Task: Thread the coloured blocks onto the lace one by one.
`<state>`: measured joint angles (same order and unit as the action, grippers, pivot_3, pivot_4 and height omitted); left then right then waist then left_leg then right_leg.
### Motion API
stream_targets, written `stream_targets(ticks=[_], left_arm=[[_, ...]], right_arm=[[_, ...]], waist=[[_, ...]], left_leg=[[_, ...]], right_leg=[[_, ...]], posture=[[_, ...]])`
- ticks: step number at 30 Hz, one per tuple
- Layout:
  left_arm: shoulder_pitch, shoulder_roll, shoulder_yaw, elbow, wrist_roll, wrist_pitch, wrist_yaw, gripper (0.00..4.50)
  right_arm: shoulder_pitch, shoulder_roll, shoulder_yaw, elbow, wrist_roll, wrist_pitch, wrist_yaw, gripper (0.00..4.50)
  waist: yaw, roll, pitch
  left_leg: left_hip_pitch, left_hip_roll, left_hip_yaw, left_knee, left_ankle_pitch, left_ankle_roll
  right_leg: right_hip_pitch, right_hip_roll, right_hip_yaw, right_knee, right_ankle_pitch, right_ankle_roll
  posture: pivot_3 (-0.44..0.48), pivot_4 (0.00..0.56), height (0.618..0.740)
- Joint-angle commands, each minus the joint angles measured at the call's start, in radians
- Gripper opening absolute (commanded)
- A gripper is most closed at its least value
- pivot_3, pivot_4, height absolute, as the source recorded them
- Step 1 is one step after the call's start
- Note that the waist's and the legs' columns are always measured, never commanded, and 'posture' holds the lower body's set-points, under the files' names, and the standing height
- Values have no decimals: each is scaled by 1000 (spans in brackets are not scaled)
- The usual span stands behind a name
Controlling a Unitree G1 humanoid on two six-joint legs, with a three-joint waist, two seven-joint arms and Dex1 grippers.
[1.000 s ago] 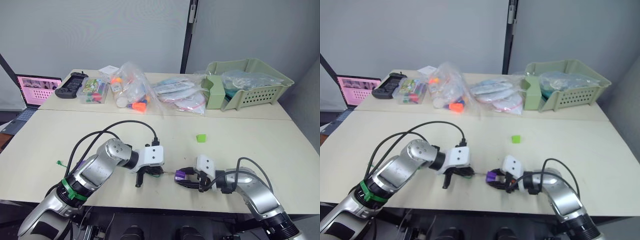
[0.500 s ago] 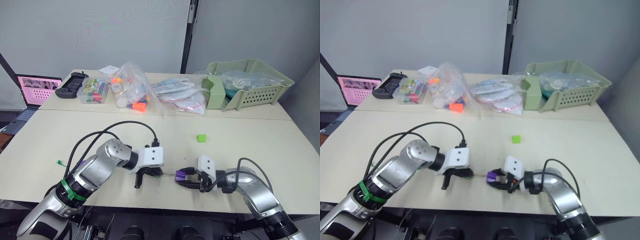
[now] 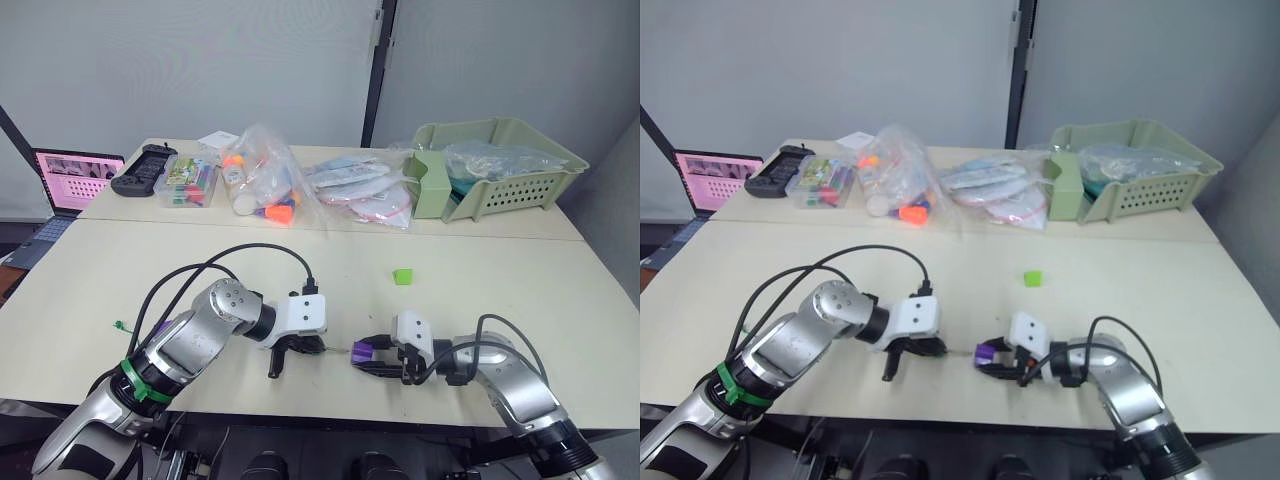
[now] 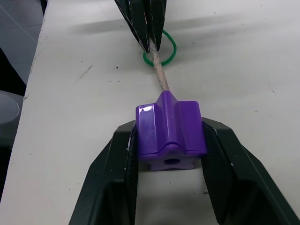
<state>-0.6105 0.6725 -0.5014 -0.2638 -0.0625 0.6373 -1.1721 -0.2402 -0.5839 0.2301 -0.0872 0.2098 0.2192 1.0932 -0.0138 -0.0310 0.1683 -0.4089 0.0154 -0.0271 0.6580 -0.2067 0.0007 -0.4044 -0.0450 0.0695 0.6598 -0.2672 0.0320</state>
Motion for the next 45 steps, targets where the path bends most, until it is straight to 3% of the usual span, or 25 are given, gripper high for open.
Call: stream_targets(ticks=[1, 18, 29, 45], left_arm=[[-4, -5, 1, -33, -5, -3, 0, 0], [-54, -127, -44, 23, 18, -20, 25, 0], [-28, 2, 8, -22, -5, -18, -32, 0], [-6, 11, 15, -74, -29, 55, -1, 0]], right_arm=[[-9, -8, 4, 2, -7, -7, 3, 1373], [-26, 29, 35, -31, -16, 20, -13, 1373], [-5, -1, 11, 15, 1, -22, 13, 1373], [-25, 10, 42, 153, -8, -191, 100, 1373]], waist=[[0, 0, 0], [1, 0, 0], [-2, 0, 0], [-1, 0, 0]], left_leg=[[0, 0, 0, 0, 0, 0], [1, 0, 0, 1, 0, 0], [1, 0, 0, 1, 0, 0], [1, 0, 0, 1, 0, 0]], right_leg=[[0, 0, 0, 0, 0, 0], [0, 0, 0, 1, 0, 0], [0, 0, 0, 1, 0, 0], [1, 0, 0, 1, 0, 0]], posture=[[0, 150, 740], [0, 150, 740], [0, 150, 740], [0, 150, 740]])
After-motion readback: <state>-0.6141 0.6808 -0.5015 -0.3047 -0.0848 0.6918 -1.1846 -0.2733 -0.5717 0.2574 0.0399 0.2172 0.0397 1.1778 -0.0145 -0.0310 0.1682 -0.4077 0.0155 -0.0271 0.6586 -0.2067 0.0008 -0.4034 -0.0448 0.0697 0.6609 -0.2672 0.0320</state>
